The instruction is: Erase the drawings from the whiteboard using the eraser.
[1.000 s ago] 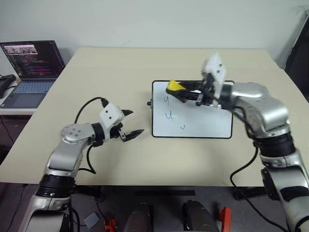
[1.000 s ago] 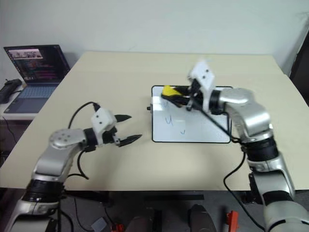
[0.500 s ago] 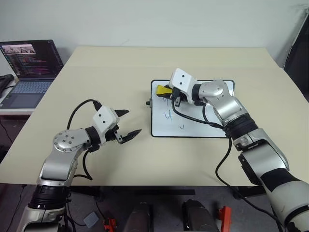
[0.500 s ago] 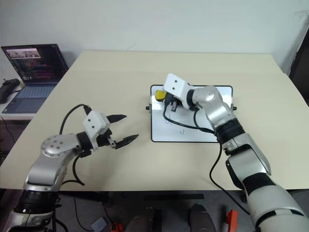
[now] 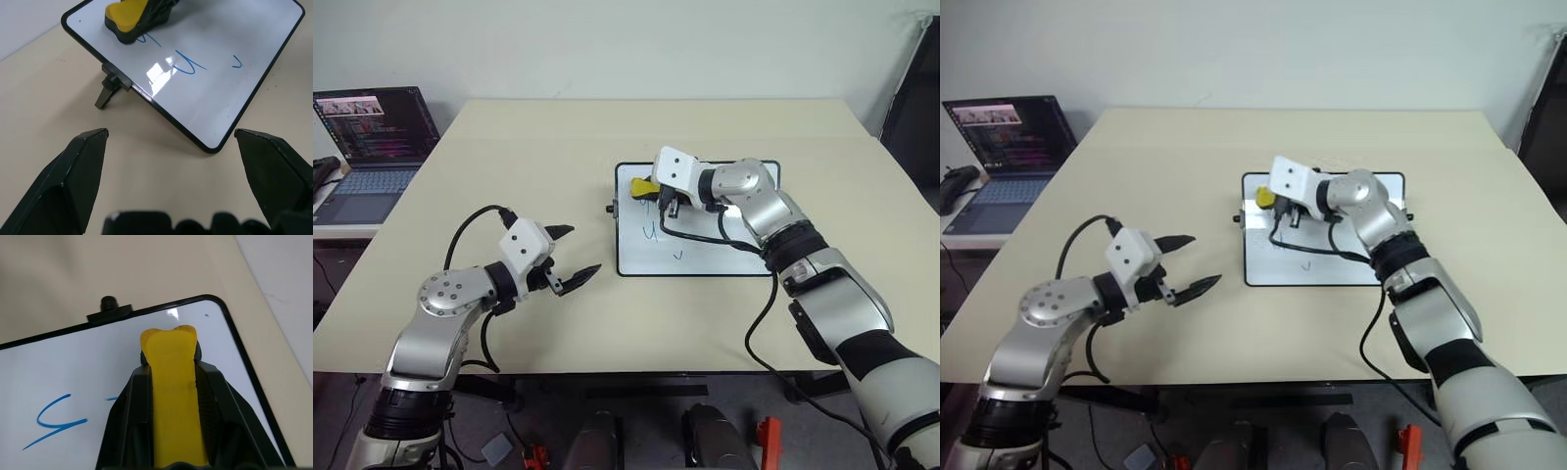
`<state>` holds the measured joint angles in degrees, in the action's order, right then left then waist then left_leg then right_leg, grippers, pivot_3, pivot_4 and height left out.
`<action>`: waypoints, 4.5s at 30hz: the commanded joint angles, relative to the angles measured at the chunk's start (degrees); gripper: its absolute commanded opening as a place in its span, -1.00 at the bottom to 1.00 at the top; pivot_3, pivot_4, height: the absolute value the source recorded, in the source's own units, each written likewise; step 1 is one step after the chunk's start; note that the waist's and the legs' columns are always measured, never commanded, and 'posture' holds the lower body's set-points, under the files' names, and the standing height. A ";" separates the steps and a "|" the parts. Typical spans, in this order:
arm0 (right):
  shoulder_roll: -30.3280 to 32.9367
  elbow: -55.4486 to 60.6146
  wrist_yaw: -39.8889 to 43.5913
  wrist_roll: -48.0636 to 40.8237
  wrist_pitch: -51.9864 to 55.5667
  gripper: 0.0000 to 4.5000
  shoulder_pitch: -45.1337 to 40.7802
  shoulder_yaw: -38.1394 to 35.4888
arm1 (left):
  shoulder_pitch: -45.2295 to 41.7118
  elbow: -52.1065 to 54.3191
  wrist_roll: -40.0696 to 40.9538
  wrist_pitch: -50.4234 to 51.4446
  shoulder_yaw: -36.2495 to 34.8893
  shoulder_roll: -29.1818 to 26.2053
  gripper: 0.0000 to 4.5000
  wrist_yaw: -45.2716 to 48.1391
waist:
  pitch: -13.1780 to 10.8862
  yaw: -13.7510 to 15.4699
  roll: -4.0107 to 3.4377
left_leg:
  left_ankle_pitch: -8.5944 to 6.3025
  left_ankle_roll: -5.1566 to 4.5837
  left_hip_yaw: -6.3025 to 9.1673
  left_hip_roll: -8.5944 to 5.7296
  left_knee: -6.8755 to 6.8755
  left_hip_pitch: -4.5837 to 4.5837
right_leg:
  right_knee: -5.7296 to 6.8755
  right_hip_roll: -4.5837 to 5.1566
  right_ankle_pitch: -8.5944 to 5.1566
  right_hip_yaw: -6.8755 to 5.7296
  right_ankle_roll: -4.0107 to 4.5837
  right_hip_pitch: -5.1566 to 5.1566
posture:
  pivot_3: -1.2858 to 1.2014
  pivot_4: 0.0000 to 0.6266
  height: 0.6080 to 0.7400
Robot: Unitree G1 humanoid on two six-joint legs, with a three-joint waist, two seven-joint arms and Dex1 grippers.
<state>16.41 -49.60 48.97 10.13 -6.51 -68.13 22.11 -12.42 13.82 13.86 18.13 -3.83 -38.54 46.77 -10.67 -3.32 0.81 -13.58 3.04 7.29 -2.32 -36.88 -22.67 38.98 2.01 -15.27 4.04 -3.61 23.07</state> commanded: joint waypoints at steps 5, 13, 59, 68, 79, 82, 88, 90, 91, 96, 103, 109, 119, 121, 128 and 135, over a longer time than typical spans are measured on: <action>-0.63 -2.93 1.37 2.56 -0.34 -0.63 4.48 0.93 | -0.53 1.63 0.51 -0.15 -1.24 -0.45 1.00 -0.73 | 0.01 -0.02 0.01 | 0.00 0.01 -0.01 0.01 0.06 0.71 | -0.06 -0.10 -0.02 -0.01 0.10 -0.71 | 0.03 -0.52 1.00; -0.18 -5.43 0.90 3.45 -1.16 -0.63 4.99 0.67 | -0.58 1.16 0.12 -0.29 -0.34 0.14 1.00 -1.04 | 0.01 0.03 0.02 | -0.01 0.01 0.11 0.07 0.12 1.79 | -0.10 -0.15 -0.61 -0.09 0.38 -1.79 | 0.03 -0.52 1.00; 37.29 55.76 21.35 -22.44 35.99 -0.64 28.09 -23.91 | -5.38 2.94 7.66 2.07 -2.60 -5.68 1.00 7.83 | -0.11 0.55 0.11 | -0.07 0.31 0.24 0.10 0.88 -0.36 | -0.44 0.29 -0.72 -0.28 0.23 0.34 | 0.03 -0.52 1.00; 38.62 58.40 20.42 -24.15 36.50 -0.64 31.71 -23.55 | -5.53 3.57 7.92 3.39 -2.38 -6.97 1.00 8.34 | -0.12 0.38 0.13 | -0.06 0.31 0.18 0.09 0.81 -0.23 | -0.39 0.27 -0.72 -0.28 0.21 0.18 | 0.03 -0.52 1.00; 38.95 57.75 19.73 -24.44 36.20 -0.64 32.86 -23.97 | -4.56 4.92 9.10 4.69 -3.19 -7.68 1.00 8.02 | -0.12 0.45 0.14 | -0.06 0.31 0.21 0.10 0.82 -0.23 | -0.38 0.26 -0.71 -0.30 0.22 0.18 | 0.03 -0.52 1.00; 37.97 58.08 19.02 -24.79 36.26 -0.64 31.77 -23.36 | -4.53 4.88 9.27 4.79 -3.23 -7.83 1.00 7.96 | -0.12 0.46 0.14 | -0.06 0.31 0.21 0.10 0.81 -0.23 | -0.37 0.27 -0.71 -0.31 0.22 0.18 | 0.03 -0.52 1.00; 27.56 60.20 12.35 -23.53 36.22 -0.64 27.23 -17.18 | -3.63 1.78 7.18 2.82 -1.07 -6.28 1.00 7.12 | -0.12 0.00 0.14 | -0.05 0.32 0.18 0.14 0.80 -0.15 | -0.26 0.23 -0.71 -0.27 0.22 0.18 | 0.03 -0.52 1.00; 23.43 59.89 9.80 -21.29 35.03 -0.64 25.93 -13.68 | -2.69 1.49 6.99 2.50 -0.60 -5.23 1.00 6.64 | -0.12 0.01 0.14 | -0.05 0.32 0.20 0.15 0.80 -0.15 | -0.20 0.22 -0.71 -0.28 0.23 0.18 | 0.03 -0.52 1.00; 21.50 59.08 8.56 -20.03 34.56 -0.64 24.93 -12.09 | -2.28 1.35 6.71 2.31 -0.27 -4.93 1.00 6.52 | -0.12 0.02 0.14 | -0.05 0.33 0.22 0.14 0.80 -0.16 | -0.20 0.22 -0.71 -0.28 0.23 0.19 | 0.03 -0.52 1.00; 12.88 50.00 3.42 -14.08 29.79 -0.64 18.48 -6.39 | -1.25 0.37 5.32 0.91 0.83 -4.54 1.00 6.74 | -0.11 0.16 0.15 | -0.04 0.35 0.25 0.09 0.75 -0.20 | -0.17 0.25 -0.71 -0.28 0.24 0.23 | 0.03 -0.52 1.00; 6.71 31.24 -0.31 -6.19 17.65 -0.64 10.33 -2.13 | -0.03 -0.09 4.33 0.27 0.92 -4.86 1.00 6.71 | -0.10 0.28 0.17 | -0.02 0.37 0.28 0.09 0.76 -0.18 | -0.15 0.25 -0.70 -0.33 0.25 0.23 | 0.03 -0.52 1.00; 4.11 17.19 -1.81 -1.56 8.84 -0.64 7.36 -0.32 | 2.04 1.58 4.53 0.75 -0.17 -4.65 1.00 5.65 | -0.09 0.03 0.18 | -0.02 0.37 0.25 0.09 0.77 -0.15 | -0.11 0.24 -0.70 -0.30 0.25 0.25 | 0.03 -0.52 1.00; 2.44 13.99 -1.60 1.28 6.65 -0.64 11.79 1.32 | 3.36 2.36 4.58 0.86 -0.63 -4.96 1.00 4.79 | 0.01 -0.13 0.25 | 0.06 0.41 0.23 0.09 0.76 0.23 | 0.07 0.03 -0.55 -0.29 0.48 0.03 | 0.03 -0.52 1.00; 2.51 14.86 -0.90 2.01 6.94 -0.64 13.82 2.16 | 3.23 2.26 4.52 0.79 -0.54 -4.95 1.00 4.76 | 0.06 -0.12 0.27 | 0.06 0.41 0.24 0.10 0.76 0.36 | 0.07 0.02 -0.55 -0.31 0.48 -0.10 | 0.03 -0.52 1.00; 1.86 22.61 1.73 1.82 11.65 -0.64 20.73 3.70 | 2.68 2.23 4.53 1.00 -0.57 -5.13 1.00 4.83 | 0.07 -0.07 0.29 | 0.05 0.40 0.25 0.10 0.83 1.78 | -0.10 -0.01 -0.81 -0.30 0.27 -1.59 | 0.03 -0.52 1.00; 1.47 24.97 0.59 1.92 13.31 -0.64 22.83 3.22 | 1.52 1.88 4.50 1.08 -0.46 -5.21 1.00 4.94 | 0.07 -0.06 0.29 | 0.08 0.36 0.31 0.23 0.82 1.90 | -0.07 -0.08 -0.84 -0.31 0.29 -1.67 | 0.03 -0.52 1.00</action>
<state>17.58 -23.15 50.20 10.52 4.76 -46.07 25.39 -9.69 14.02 17.93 19.57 -2.72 -42.99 51.86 -10.59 -3.38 1.10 -13.50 3.40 7.60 -2.09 -36.07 -20.78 38.91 1.93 -16.11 3.73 -3.33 21.40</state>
